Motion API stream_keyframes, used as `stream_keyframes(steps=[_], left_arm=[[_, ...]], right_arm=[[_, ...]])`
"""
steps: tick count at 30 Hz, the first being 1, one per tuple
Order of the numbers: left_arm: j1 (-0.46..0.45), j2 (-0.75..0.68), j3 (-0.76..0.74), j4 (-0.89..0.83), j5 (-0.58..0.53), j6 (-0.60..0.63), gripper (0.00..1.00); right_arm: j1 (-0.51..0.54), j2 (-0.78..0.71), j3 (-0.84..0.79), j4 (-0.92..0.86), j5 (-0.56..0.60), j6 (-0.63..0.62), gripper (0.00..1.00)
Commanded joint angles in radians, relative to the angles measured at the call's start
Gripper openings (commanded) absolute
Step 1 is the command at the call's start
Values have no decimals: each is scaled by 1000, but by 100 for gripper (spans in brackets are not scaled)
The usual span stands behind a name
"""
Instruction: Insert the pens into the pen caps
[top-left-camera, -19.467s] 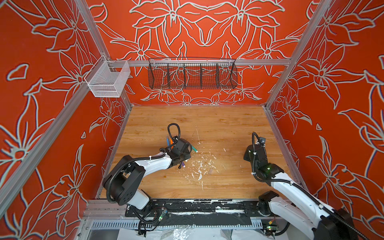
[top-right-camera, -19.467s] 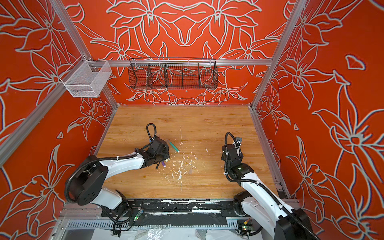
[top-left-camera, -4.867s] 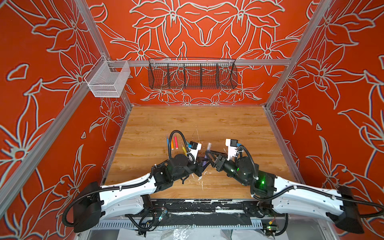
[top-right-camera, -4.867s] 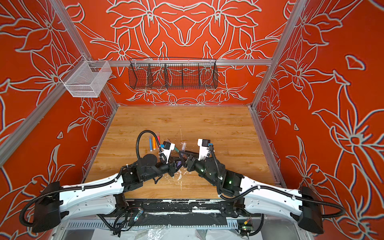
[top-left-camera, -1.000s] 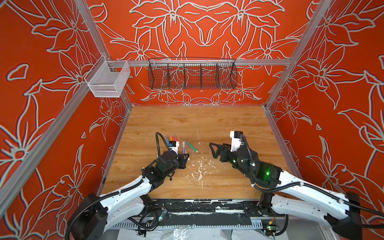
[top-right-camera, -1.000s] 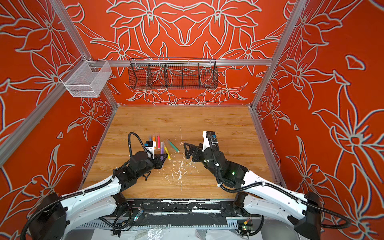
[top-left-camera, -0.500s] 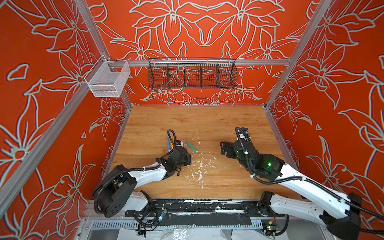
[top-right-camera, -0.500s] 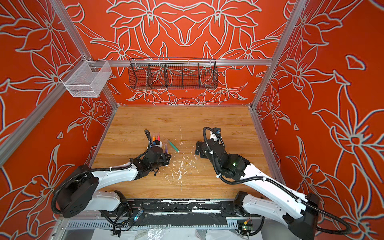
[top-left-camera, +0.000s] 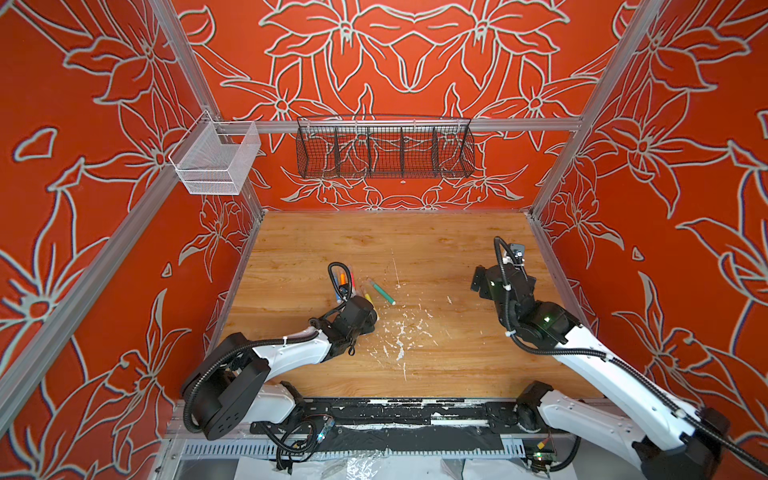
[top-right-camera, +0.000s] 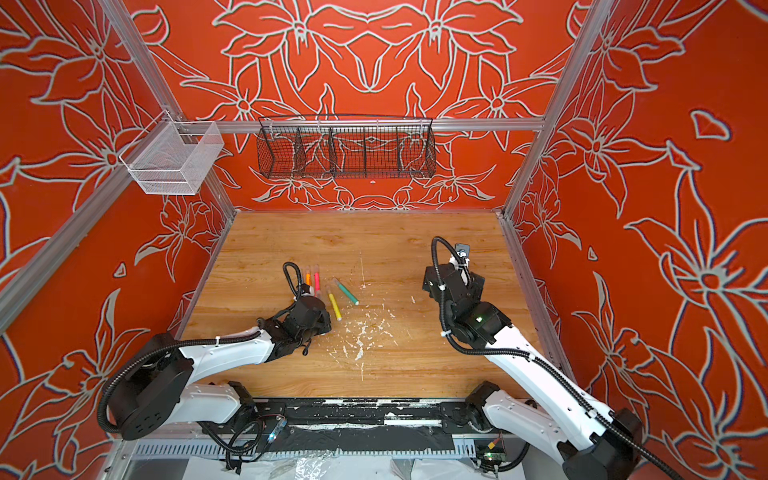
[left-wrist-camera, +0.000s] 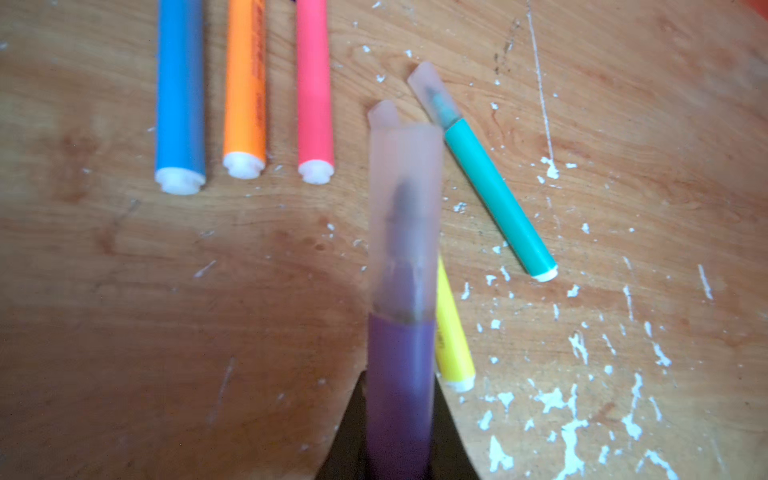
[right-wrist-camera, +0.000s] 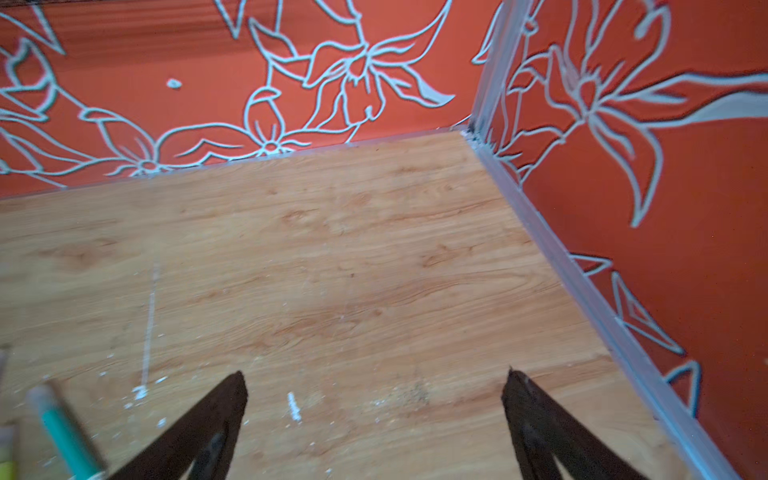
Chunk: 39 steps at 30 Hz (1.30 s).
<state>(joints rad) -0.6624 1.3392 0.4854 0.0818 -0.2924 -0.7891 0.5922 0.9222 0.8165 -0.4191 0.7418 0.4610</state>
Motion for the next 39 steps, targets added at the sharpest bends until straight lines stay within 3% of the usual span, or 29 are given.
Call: stream_keyframes(steps=[1, 6, 13, 21, 26, 31, 34, 35, 36, 39], left_arm=[[-5, 20, 11, -22, -45, 1, 0], [-5, 98, 48, -39, -48, 4, 0], [-3, 139, 58, -38, -50, -4, 2], [-2, 122, 80, -63, -47, 15, 40], [16, 25, 111, -133, -74, 73, 61], [71, -173, 146, -253, -173, 154, 88], [109, -274, 161, -302, -350, 180, 100], [113, -298, 151, -303, -416, 179, 98], [116, -323, 99, -216, -489, 253, 99], [128, -426, -97, 167, -547, 696, 98]], right_arm=[[-36, -15, -81, 60, 142, -56, 98], [-72, -10, -195, 192, 89, -88, 98], [-96, 125, -181, 229, 79, -143, 98], [-126, 240, -78, 73, 155, -40, 97], [-149, 209, -138, 241, 146, -157, 98], [-173, 193, -294, 576, 153, -370, 98], [-205, 218, -421, 842, 79, -494, 98], [-223, 227, -440, 874, 38, -506, 98], [-246, 236, -444, 878, -1, -509, 98], [-316, 264, -439, 882, -88, -508, 98]])
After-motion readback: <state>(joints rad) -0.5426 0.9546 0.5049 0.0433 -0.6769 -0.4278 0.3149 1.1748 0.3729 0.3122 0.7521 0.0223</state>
